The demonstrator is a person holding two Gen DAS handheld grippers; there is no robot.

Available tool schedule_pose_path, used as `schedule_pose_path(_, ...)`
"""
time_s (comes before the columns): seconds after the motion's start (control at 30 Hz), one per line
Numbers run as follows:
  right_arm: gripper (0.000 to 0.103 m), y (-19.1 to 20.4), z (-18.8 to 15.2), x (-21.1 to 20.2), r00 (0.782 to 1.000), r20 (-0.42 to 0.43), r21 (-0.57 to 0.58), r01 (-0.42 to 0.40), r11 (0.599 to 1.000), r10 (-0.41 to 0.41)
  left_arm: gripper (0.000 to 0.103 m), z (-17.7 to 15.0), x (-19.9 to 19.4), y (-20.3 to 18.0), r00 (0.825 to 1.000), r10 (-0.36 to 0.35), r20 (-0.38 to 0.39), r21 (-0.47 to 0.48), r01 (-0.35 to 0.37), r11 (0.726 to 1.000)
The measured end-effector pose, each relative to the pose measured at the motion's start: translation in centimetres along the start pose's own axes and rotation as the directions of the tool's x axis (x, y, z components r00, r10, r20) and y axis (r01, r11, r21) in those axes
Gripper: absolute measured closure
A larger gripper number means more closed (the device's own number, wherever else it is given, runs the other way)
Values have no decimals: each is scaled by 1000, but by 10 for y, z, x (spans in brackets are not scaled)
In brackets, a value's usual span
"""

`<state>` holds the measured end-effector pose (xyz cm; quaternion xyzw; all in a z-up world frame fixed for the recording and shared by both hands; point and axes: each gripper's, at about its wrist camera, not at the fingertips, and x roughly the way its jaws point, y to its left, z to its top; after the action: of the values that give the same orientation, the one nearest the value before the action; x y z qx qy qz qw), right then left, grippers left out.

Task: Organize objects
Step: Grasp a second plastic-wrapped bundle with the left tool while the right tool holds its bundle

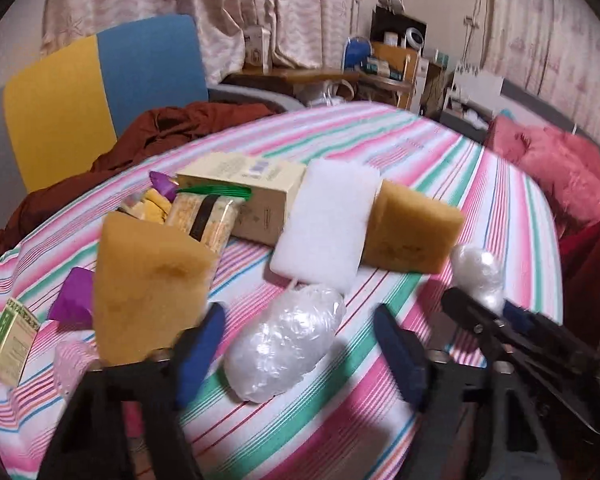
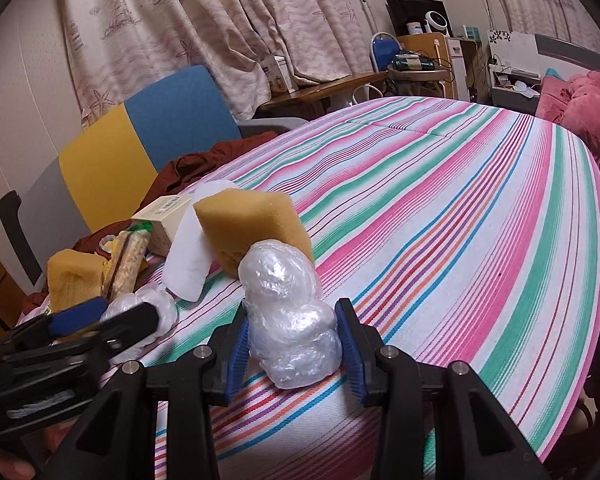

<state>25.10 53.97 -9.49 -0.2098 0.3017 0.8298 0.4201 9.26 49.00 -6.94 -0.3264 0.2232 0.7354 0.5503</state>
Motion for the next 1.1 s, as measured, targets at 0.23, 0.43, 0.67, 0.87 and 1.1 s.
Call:
schedule_pose_path(0.23, 62, 0, 0, 0, 1000, 1, -1, 3, 1000, -3, 64, -8, 4, 1, 1000, -6, -17, -2, 6, 1000)
schedule_pose_path(0.43, 62, 0, 0, 0, 1000, 0, -11, 14, 1000, -14, 66, -23, -12, -7, 999, 41, 23, 22, -42, 999)
schedule_pose_path(0.67, 62, 16, -4, -3, 997, 15, -95, 78, 992, -77, 66, -50, -46, 0, 992, 86, 90, -51, -82, 995)
schedule_pose_path(0.87, 62, 44, -14, -11, 996, 69, -247, 70, 966, -54, 66, -74, -62, 20, 990, 108, 93, -180, -90, 980)
schedule_pose_path(1.1, 62, 70, -27, -15, 994, 97, -393, 74, 917, -38, 66, -102, -78, 34, 991, 92, 99, -278, -61, 959)
